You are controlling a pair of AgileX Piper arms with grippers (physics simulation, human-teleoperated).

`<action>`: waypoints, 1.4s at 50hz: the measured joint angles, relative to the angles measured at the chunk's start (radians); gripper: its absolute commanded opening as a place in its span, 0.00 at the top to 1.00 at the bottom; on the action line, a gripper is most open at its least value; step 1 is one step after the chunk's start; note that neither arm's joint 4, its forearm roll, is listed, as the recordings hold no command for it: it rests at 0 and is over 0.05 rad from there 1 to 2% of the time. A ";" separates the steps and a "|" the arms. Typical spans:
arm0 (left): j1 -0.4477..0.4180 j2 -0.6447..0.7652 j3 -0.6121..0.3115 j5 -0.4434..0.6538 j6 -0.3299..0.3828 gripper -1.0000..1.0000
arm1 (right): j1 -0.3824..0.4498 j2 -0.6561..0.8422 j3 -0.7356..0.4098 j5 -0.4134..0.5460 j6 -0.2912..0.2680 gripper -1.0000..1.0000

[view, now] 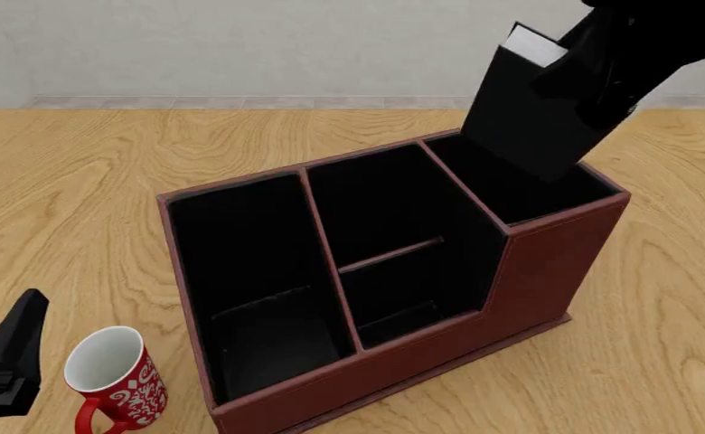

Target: Pick up the book and place it in the right compartment of the caddy.

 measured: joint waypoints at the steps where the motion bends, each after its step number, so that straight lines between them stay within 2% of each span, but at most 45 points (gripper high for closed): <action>1: 0.000 0.000 0.000 0.000 0.000 0.00 | 0.000 0.001 0.004 -0.003 0.001 1.00; 70: 0.000 -0.002 0.000 0.001 0.000 0.00 | -0.039 0.090 0.173 -0.181 0.042 1.00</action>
